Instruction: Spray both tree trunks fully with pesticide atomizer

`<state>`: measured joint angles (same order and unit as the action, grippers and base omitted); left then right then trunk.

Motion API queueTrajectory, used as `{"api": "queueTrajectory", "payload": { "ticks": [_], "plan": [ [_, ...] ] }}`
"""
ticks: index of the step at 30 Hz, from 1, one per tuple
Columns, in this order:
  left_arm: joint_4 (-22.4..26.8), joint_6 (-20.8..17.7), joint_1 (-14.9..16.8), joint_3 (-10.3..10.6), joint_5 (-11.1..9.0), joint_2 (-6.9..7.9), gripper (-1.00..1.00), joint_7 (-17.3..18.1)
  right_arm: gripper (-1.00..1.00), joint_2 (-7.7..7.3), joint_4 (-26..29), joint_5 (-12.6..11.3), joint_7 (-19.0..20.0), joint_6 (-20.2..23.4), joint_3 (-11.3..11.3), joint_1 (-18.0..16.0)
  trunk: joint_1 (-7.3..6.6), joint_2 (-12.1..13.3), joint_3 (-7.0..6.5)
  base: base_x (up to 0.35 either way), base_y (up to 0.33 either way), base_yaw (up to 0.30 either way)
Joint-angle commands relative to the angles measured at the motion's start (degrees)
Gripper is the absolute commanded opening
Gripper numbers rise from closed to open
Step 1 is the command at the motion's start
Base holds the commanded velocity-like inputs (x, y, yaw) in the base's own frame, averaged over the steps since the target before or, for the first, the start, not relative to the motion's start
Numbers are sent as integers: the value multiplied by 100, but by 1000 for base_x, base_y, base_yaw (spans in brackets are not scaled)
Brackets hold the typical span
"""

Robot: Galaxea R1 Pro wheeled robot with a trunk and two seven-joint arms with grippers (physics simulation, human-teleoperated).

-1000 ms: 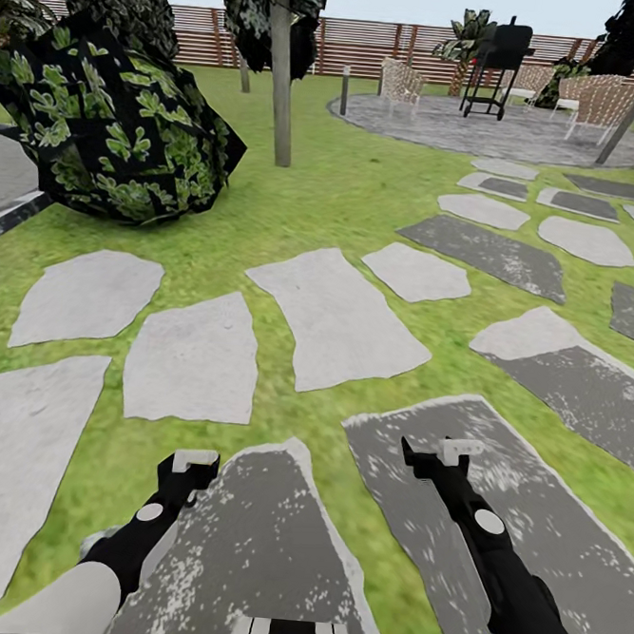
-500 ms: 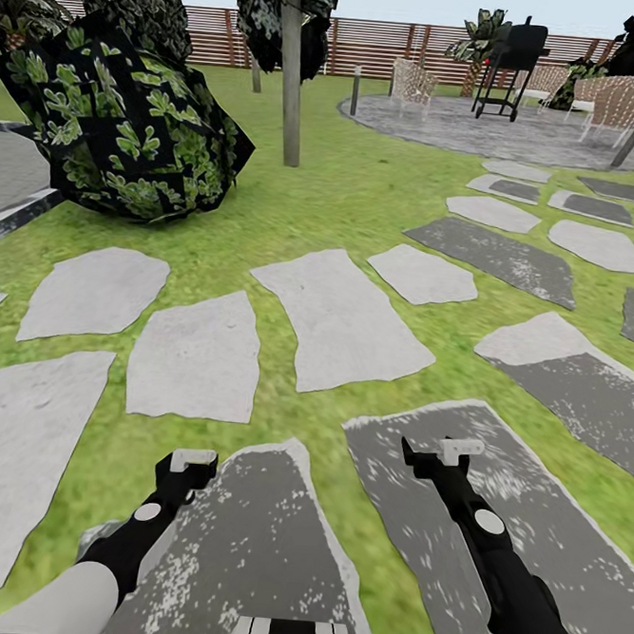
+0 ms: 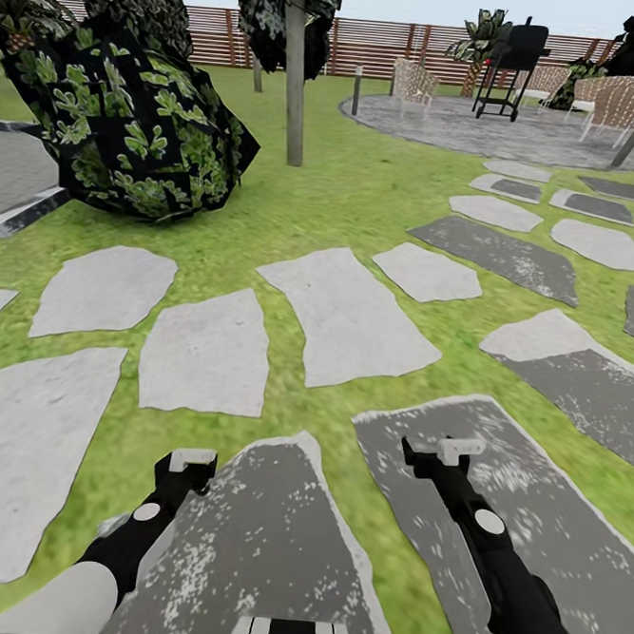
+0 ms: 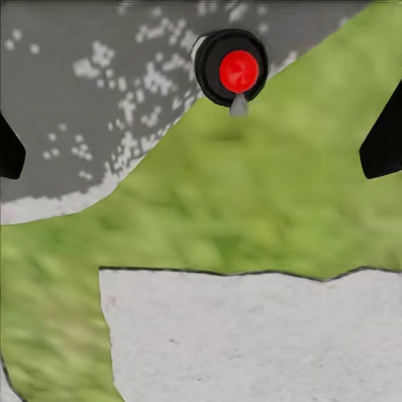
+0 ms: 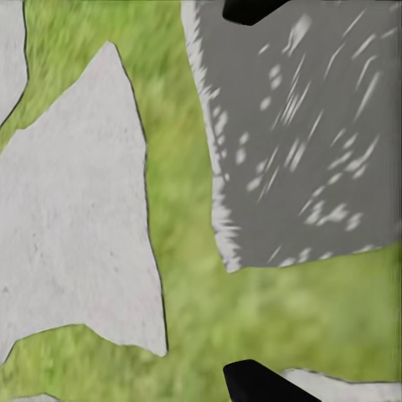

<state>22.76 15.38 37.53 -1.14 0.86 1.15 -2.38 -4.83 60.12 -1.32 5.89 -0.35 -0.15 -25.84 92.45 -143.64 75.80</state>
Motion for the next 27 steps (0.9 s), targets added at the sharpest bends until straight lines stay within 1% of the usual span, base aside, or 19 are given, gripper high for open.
{"api": "queueTrajectory", "payload": {
  "ticks": [1, 11, 18, 24, 27],
  "plan": [
    [0, 0, 0, 0, 1, 0, 100, -1, 100, 0, 0, 0, 0, 0, 1, 0, 0, 0, 0, -48, 56, 0],
    [0, 0, 0, 0, -4, 12, 100, -7, 100, -2, 0, 0, 0, 0, -2, 0, 0, 0, 30, -8, 9, 0],
    [-5, 27, 0, -6, -43, 15, 100, -8, 100, 0, 0, 0, -2, 0, -2, 0, 18, -9, 245, 0, 0, 0],
    [-137, 604, -27, -16, -62, 10, 100, -14, 100, 0, 0, 0, -2, 0, -2, 0, 33, -17, 432, 0, 0, 0],
    [-186, 739, -32, -28, -60, 3, 100, -16, 100, 0, 0, 0, -4, 0, -2, 0, 41, -21, 526, 0, 0, 0]
  ]
}}
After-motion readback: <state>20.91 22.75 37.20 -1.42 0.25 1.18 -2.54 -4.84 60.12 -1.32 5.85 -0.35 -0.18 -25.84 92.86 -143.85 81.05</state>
